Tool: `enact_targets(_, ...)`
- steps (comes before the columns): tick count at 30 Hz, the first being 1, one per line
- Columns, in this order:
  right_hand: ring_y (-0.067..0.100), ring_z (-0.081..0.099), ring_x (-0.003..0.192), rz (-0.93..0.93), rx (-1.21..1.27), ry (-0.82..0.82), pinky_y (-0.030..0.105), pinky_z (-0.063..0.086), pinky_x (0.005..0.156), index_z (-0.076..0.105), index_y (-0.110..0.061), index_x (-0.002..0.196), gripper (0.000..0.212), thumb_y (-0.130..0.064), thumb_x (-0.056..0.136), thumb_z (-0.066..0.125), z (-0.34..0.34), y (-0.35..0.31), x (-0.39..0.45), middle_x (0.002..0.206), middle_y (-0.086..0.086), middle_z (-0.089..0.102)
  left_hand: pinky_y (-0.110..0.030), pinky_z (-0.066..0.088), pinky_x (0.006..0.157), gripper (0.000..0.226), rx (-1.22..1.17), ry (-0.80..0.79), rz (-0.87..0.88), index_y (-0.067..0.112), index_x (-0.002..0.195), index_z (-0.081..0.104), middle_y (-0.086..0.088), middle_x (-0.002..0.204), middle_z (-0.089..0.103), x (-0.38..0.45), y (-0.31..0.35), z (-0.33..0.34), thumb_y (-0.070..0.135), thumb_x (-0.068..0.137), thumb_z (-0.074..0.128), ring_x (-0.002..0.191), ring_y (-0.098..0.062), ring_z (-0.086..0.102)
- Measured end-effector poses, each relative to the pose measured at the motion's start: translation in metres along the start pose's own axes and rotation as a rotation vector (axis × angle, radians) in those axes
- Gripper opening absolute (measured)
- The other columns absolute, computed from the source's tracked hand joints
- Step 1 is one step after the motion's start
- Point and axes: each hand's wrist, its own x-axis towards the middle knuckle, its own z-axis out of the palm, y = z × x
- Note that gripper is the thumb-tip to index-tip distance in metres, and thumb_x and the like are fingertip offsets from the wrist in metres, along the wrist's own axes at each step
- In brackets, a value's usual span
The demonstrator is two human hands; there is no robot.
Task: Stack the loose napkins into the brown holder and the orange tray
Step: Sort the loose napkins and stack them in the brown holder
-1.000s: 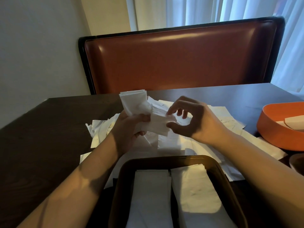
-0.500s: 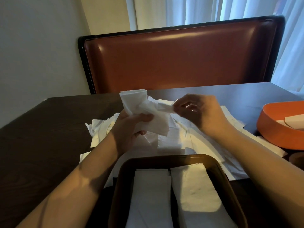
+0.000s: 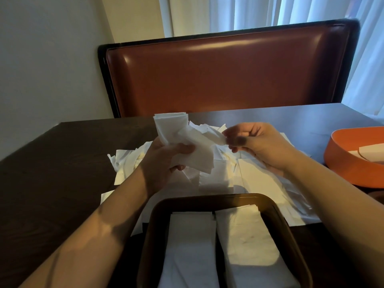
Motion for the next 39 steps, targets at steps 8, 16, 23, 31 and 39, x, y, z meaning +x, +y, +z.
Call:
enact_targets(8, 0.01, 0.067, 0.071, 0.056, -0.101, -0.046, 0.019, 0.055, 0.071, 0.076, -0.018, 0.093, 0.016, -0.008, 0.093, 0.063, 0.005, -0.002, 0.0, 0.09, -0.001, 0.076, -0.024, 0.048, 0.054, 0.035, 0.022, -0.017, -0.007, 0.024, 0.104, 0.06, -0.004, 0.099, 0.062, 0.0, 0.0, 0.001, -0.004, 0.084, 0.062, 0.092, -0.022, 0.057)
enact_targets(16, 0.01, 0.062, 0.075, -0.031, 0.148, 0.394, 0.024, 0.056, 0.073, 0.057, -0.008, 0.07, 0.025, -0.008, 0.094, 0.049, -0.005, -0.008, 0.001, 0.073, 0.0, 0.062, -0.023, 0.047, 0.049, 0.029, 0.161, -0.009, -0.013, 0.013, 0.106, 0.062, -0.008, 0.091, 0.063, 0.0, -0.004, -0.002, -0.002, 0.082, 0.068, 0.077, -0.016, 0.061)
enact_targets(23, 0.019, 0.065, 0.075, 0.053, 0.07, 0.441, 0.024, 0.056, 0.066, 0.061, -0.001, 0.087, 0.016, -0.01, 0.094, 0.051, -0.003, -0.007, 0.0, 0.081, 0.013, 0.063, -0.03, 0.046, 0.052, 0.013, 0.25, 0.022, -0.022, 0.013, 0.1, 0.062, -0.006, 0.076, 0.068, 0.001, -0.007, 0.001, 0.009, 0.088, 0.067, 0.068, -0.016, 0.064)
enact_targets(31, 0.015, 0.066, 0.085, 0.065, 0.846, -0.132, 0.024, 0.058, 0.073, 0.057, -0.011, 0.081, 0.007, -0.012, 0.086, 0.052, 0.001, -0.032, -0.013, 0.087, 0.009, 0.066, -0.037, 0.049, 0.074, 0.029, -0.067, 0.101, -0.021, 0.027, 0.118, 0.064, -0.003, 0.092, 0.073, 0.004, 0.003, 0.0, 0.037, 0.094, 0.053, 0.085, -0.02, 0.064)
enact_targets(39, 0.007, 0.062, 0.069, -0.094, 0.185, -0.02, 0.019, 0.053, 0.065, 0.067, -0.009, 0.081, 0.021, 0.005, 0.091, 0.057, 0.03, -0.028, -0.013, 0.073, -0.003, 0.068, -0.029, 0.047, 0.049, 0.035, -0.227, -0.158, -0.122, 0.019, 0.101, 0.073, -0.005, 0.08, 0.07, -0.005, 0.004, 0.005, 0.038, 0.085, 0.049, 0.068, -0.022, 0.065)
